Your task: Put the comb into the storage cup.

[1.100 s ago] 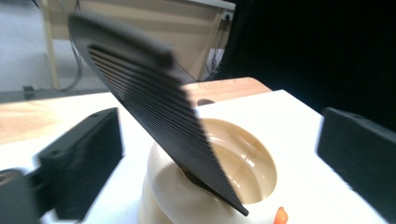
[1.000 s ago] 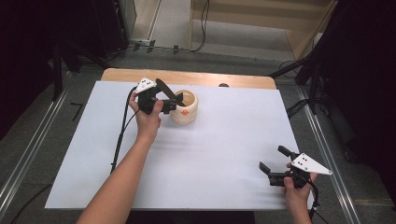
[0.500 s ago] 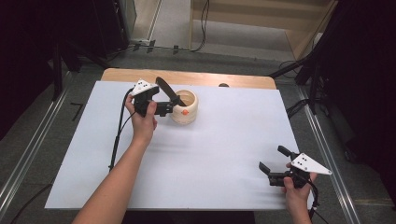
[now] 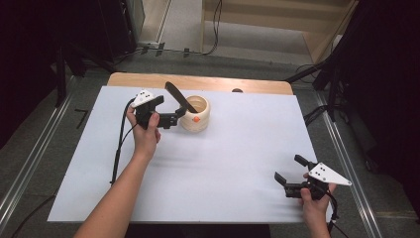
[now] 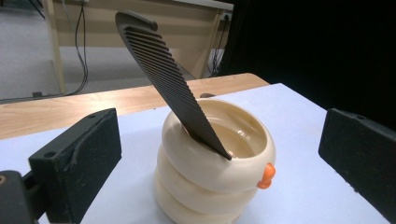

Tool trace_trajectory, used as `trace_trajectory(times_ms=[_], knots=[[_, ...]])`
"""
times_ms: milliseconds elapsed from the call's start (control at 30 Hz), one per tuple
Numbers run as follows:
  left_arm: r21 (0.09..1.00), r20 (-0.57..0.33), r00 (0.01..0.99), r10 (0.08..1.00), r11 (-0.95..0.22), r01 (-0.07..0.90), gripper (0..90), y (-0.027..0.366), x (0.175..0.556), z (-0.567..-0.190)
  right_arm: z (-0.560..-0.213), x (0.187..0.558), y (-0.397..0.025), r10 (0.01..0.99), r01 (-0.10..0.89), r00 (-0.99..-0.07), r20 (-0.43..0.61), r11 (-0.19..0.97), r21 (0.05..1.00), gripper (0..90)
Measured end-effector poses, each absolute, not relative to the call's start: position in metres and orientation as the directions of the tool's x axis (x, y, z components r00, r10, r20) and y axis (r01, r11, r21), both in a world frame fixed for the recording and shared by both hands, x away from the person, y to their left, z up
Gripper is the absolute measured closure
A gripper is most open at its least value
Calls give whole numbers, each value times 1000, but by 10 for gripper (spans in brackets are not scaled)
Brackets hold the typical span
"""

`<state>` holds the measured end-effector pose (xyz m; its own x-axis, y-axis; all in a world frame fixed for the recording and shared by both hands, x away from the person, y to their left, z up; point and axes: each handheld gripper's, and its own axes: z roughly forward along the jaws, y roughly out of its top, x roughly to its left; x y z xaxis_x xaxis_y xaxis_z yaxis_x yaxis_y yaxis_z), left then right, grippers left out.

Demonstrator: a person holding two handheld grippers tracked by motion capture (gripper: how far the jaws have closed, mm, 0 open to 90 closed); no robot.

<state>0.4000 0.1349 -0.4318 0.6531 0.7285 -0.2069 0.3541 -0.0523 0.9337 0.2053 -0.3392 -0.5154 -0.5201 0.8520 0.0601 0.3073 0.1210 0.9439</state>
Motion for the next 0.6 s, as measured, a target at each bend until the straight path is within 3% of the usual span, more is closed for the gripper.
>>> trace_trajectory(times_ms=[600], knots=[[944,-177,672,719,-70,323,0,149,375,-435,-515,205,-339,852,307,-519,58,122,944,0]])
